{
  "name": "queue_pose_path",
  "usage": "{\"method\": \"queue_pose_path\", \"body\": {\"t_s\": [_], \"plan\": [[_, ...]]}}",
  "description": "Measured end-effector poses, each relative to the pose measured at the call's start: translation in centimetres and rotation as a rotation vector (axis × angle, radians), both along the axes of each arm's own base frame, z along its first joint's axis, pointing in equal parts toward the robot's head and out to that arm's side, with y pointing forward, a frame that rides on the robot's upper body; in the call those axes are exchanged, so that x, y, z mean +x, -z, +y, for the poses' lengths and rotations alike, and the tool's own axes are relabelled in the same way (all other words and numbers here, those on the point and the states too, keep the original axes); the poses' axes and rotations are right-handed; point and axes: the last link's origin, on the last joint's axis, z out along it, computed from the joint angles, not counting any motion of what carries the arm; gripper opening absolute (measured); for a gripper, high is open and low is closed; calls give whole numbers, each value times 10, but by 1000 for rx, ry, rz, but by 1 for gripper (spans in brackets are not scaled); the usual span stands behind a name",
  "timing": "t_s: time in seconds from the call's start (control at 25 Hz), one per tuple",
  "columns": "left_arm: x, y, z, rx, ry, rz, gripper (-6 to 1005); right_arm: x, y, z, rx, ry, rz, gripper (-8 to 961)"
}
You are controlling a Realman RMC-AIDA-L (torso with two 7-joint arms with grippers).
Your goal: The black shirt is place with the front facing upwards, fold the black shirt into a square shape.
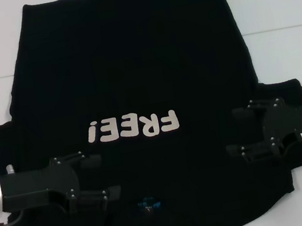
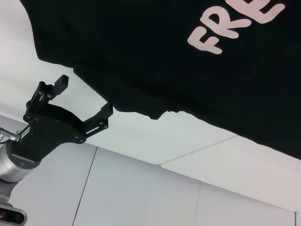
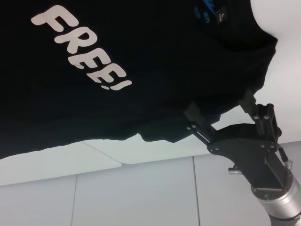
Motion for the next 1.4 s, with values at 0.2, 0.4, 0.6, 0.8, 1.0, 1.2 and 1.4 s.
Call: {"method": "queue_pose_path", "body": {"t_s": [0.2,0.4,0.6,0.8,1.0,1.2,1.4], "plan": [[-1,-1,0,1,-2,2,946,0,0,0,0,-1,-1,927],[-1,-1,0,1,-3,2,942,-1,1,0,-1,-2,0,927],[-1,-1,0,2,-6,2,938,-1,1,0,-2,-2,0,927],[-4,-8,4,-13,-151,-35,935,-1,1,0,-4,5,4,927],[-6,-37,14,-81,-465,-130,931,-2,1,0,-7,13,8,926],[-13,-69,24,-65,-695,-213,927,-1,1,1,-11,42,15,926],[-40,-89,37,28,-1014,-197,923,-1,2,1,-13,52,17,926]]}}
